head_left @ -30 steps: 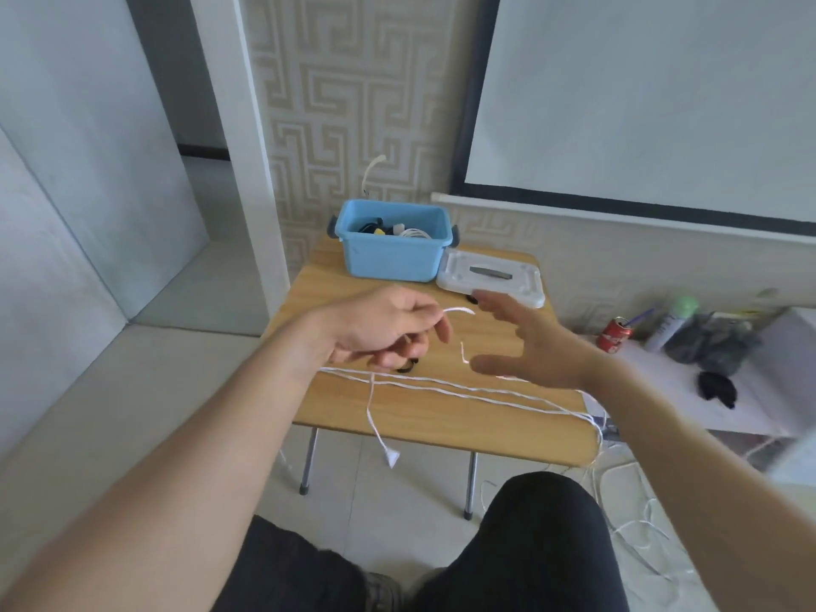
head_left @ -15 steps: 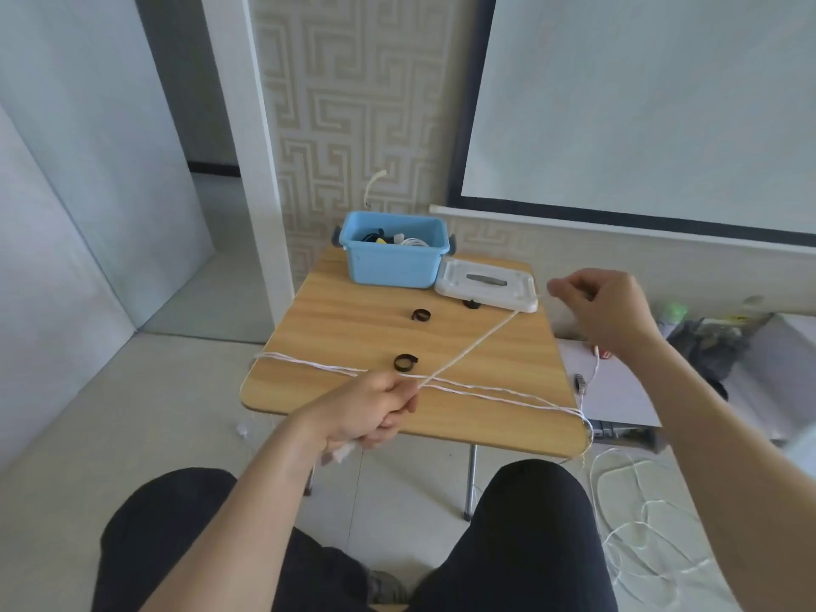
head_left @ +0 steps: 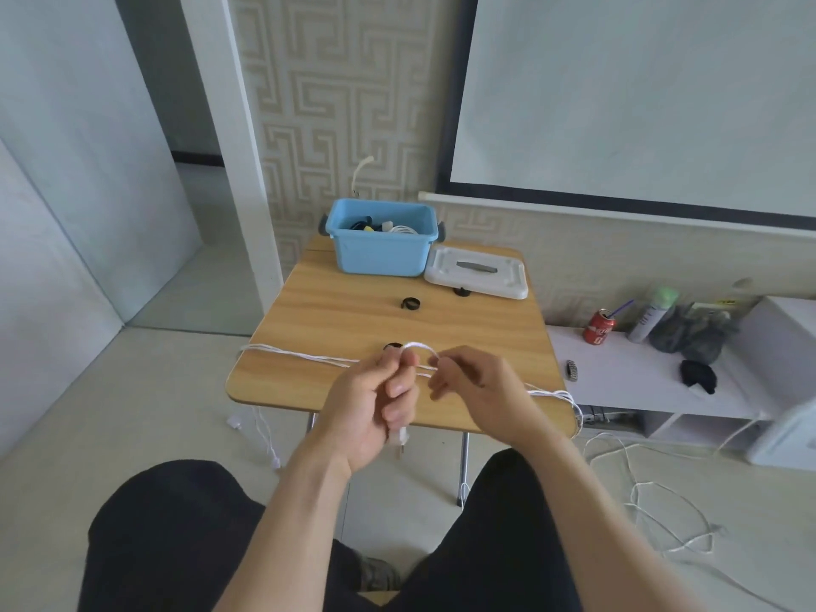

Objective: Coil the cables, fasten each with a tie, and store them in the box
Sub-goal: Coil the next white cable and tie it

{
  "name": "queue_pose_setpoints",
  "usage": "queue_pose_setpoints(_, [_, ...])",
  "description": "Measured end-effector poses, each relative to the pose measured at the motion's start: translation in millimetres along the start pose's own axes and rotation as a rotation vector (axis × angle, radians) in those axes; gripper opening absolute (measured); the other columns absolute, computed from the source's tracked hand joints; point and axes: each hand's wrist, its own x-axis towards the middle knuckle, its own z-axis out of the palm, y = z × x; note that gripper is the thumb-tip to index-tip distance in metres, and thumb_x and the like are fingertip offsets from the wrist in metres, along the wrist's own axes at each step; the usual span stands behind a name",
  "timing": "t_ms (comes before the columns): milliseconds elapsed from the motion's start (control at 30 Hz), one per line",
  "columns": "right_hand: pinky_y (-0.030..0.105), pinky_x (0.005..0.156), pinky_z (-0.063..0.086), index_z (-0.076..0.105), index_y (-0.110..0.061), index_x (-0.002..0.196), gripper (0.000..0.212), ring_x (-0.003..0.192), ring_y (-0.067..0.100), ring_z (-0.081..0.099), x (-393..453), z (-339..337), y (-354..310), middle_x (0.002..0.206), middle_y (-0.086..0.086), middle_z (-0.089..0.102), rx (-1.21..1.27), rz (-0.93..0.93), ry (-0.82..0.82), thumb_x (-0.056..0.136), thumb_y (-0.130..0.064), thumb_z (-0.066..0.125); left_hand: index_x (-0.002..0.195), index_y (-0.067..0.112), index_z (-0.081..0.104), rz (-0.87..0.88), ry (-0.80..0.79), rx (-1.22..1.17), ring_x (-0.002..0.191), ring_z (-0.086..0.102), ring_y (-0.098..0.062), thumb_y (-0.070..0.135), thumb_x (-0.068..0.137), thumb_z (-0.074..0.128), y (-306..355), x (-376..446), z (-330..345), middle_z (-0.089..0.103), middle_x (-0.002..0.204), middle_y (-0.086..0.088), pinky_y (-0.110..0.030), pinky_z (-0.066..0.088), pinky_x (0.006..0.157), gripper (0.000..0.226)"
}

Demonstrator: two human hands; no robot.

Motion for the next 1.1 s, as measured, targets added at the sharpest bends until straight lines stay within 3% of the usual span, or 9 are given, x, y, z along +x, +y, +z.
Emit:
queue_pose_setpoints(133, [0.026, 0.061, 0.047, 0.073, -0.020, 0.104, 0.017, 0.059, 0.007, 0.055, -22, 28, 7, 0.071, -0.008, 0.067, -0.019, 0.008, 0.065, 0.103, -0.018, 0.056, 0.094, 0.012, 0.055, 0.105, 0.174, -0.272, 0.054, 0.035, -0.012, 0.017, 0.107, 0.033, -14, -3, -6, 0.039, 0.064, 0.005, -0.024, 0.027, 0.053, 0.026])
queue_pose_setpoints(233, [0.019, 0.057, 0.043, 0.073, -0.025, 0.102, 0.015, 0.058, 0.009, 0.055, -44, 41, 17, 0.071, -0.006, 0.068, -0.076, 0.062, 0.044, 0.101, -0.019, 0.060, 0.093, 0.011, 0.055, 0.149, 0.310, -0.334, 0.066, 0.044, -0.016, 0.008, 0.108, 0.031, -25, -3, -13, 0.047, 0.074, 0.000, -0.027, 0.037, 0.070, 0.029])
queue_pose_setpoints(333, [0.030, 0.062, 0.048, 0.070, -0.026, 0.084, 0.017, 0.065, 0.020, 0.058, -64, 40, 33, 0.070, 0.000, 0.066, -0.153, 0.134, 0.143, 0.099, -0.026, 0.062, 0.089, 0.008, 0.056, 0.159, 0.386, -0.389, 0.076, 0.055, -0.018, 0.003, 0.107, 0.033, -26, -4, -23, 0.055, 0.081, -0.005, -0.032, 0.047, 0.084, 0.030])
queue_pose_setpoints(467, [0.042, 0.066, 0.050, 0.062, -0.020, 0.076, 0.029, 0.064, 0.020, 0.056, -78, 41, 43, 0.069, 0.001, 0.062, -0.328, 0.151, 0.069, 0.103, -0.028, 0.055, 0.101, 0.003, 0.055, 0.156, 0.372, -0.493, 0.074, 0.061, -0.016, -0.008, 0.102, 0.035, -29, -4, -21, 0.064, 0.087, -0.009, -0.031, 0.048, 0.081, 0.023])
queue_pose_setpoints(567, [0.029, 0.070, 0.050, 0.074, -0.023, 0.099, 0.024, 0.080, 0.015, 0.061, -83, 51, 36, 0.090, -0.004, 0.065, -0.460, 0.098, -0.079, 0.105, -0.028, 0.051, 0.105, 0.003, 0.054, 0.189, 0.380, -0.460, 0.070, 0.063, -0.015, -0.017, 0.097, 0.038, -33, -1, -16, 0.067, 0.088, -0.008, -0.026, 0.047, 0.072, 0.027])
queue_pose_setpoints(733, [0.020, 0.052, 0.039, 0.055, -0.030, 0.064, 0.038, 0.055, 0.013, 0.051, -84, 48, 28, 0.060, -0.005, 0.055, -0.447, 0.192, -0.053, 0.102, -0.029, 0.055, 0.082, 0.010, 0.050, 0.270, 0.438, -0.311, 0.093, 0.070, -0.021, -0.031, 0.087, 0.038, -30, -2, -20, 0.070, 0.098, -0.012, -0.027, 0.054, 0.093, 0.042])
queue_pose_setpoints(800, [0.024, 0.057, 0.040, 0.058, -0.024, 0.065, 0.038, 0.057, 0.017, 0.052, -83, 37, 32, 0.058, -0.001, 0.058, -0.426, 0.259, 0.023, 0.101, -0.035, 0.055, 0.074, 0.012, 0.046, 0.271, 0.430, -0.317, 0.101, 0.069, -0.022, -0.032, 0.085, 0.039, -29, -4, -23, 0.070, 0.102, -0.013, -0.029, 0.052, 0.100, 0.046])
queue_pose_setpoints(933, [0.026, 0.061, 0.035, 0.054, -0.021, 0.063, 0.040, 0.056, 0.017, 0.037, -84, 26, 41, 0.052, -0.004, 0.045, -0.388, 0.196, 0.108, 0.100, -0.033, 0.059, 0.083, 0.009, 0.055, 0.238, 0.432, -0.270, 0.087, 0.070, -0.017, -0.032, 0.082, 0.042, -27, -4, -27, 0.072, 0.096, -0.008, -0.021, 0.056, 0.082, 0.043])
queue_pose_setpoints(1100, [0.013, 0.060, 0.040, 0.079, -0.030, 0.089, 0.013, 0.069, 0.008, 0.057, -85, 31, 35, 0.063, -0.020, 0.061, -0.354, 0.055, 0.154, 0.093, -0.023, 0.070, 0.117, 0.002, 0.054, 0.172, 0.382, -0.288, 0.068, 0.055, -0.020, -0.025, 0.085, 0.035, -33, -7, -9, 0.070, 0.084, -0.012, -0.028, 0.044, 0.071, 0.046])
